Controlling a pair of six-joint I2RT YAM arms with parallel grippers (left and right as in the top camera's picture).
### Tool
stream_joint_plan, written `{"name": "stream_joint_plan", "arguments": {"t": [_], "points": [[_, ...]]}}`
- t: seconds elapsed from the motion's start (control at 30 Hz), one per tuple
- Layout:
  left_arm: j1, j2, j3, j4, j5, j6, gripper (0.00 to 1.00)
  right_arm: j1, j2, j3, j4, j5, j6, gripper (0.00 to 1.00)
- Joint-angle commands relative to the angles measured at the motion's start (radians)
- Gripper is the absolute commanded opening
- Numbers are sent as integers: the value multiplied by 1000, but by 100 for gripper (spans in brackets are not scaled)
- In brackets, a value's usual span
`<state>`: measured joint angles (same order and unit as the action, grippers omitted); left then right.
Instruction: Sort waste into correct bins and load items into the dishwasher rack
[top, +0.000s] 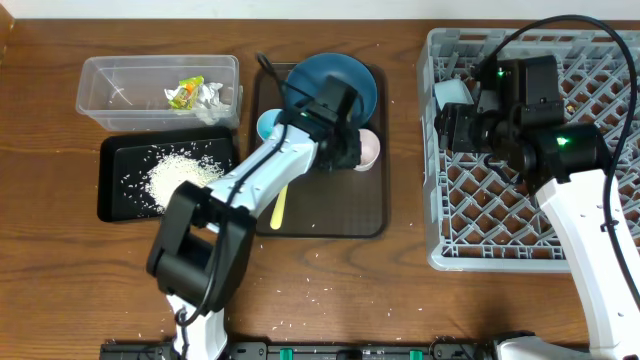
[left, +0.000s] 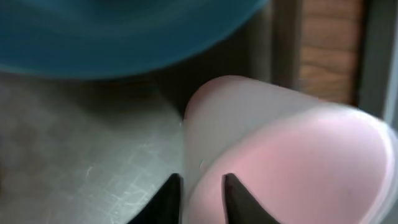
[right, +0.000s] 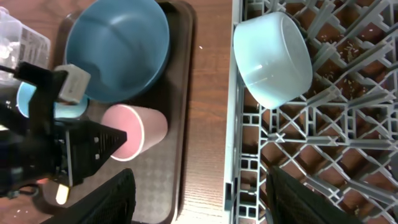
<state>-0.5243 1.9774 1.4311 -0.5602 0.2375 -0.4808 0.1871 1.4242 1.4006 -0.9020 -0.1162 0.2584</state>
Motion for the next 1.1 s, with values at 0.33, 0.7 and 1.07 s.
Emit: {"name": "stream_joint_plan", "arguments": {"t": [0.33, 0.7, 1.07], "points": [[178, -239, 21, -136, 368, 2, 6, -9, 43, -2, 28, -206, -127, 67], [374, -330, 20, -154, 1048, 42, 6, 0, 119, -2, 246, -852, -358, 76], [372, -330, 20, -149, 1126, 42, 6, 93, 121, -2, 376, -977, -380, 73]]}}
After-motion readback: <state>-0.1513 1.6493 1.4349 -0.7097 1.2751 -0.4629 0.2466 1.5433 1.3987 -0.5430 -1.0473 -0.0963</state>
